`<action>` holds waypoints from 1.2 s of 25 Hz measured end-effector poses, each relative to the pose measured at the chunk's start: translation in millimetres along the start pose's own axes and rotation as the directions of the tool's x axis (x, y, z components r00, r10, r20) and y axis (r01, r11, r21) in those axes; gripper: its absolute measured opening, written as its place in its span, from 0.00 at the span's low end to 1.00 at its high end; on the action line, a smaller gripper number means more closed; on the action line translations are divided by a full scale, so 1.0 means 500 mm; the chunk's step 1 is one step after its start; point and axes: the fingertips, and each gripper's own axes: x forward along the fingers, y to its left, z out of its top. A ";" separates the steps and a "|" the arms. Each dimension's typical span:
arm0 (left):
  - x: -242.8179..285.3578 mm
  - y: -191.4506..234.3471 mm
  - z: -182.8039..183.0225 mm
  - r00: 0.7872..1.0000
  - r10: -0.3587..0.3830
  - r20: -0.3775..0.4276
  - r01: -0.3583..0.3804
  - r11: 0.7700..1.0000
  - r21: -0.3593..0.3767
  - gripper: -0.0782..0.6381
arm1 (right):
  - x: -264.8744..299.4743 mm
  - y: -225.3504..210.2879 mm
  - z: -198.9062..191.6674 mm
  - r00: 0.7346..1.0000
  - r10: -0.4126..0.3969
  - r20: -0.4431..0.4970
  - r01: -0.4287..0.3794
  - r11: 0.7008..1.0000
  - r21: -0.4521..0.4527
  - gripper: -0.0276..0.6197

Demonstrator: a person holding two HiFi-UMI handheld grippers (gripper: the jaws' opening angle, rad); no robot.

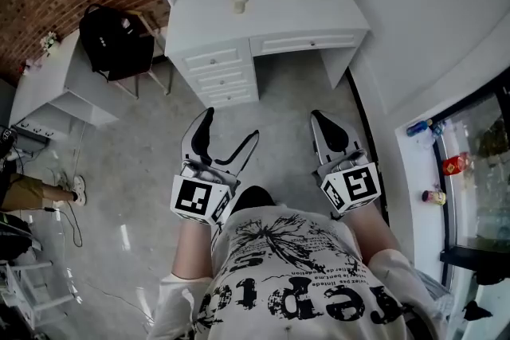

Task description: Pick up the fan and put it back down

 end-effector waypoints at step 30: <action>0.545 0.611 0.000 0.998 -0.052 -0.043 0.051 0.998 -0.022 0.65 | 0.726 -0.273 -0.016 0.985 -0.113 -0.133 0.105 0.992 -0.064 0.07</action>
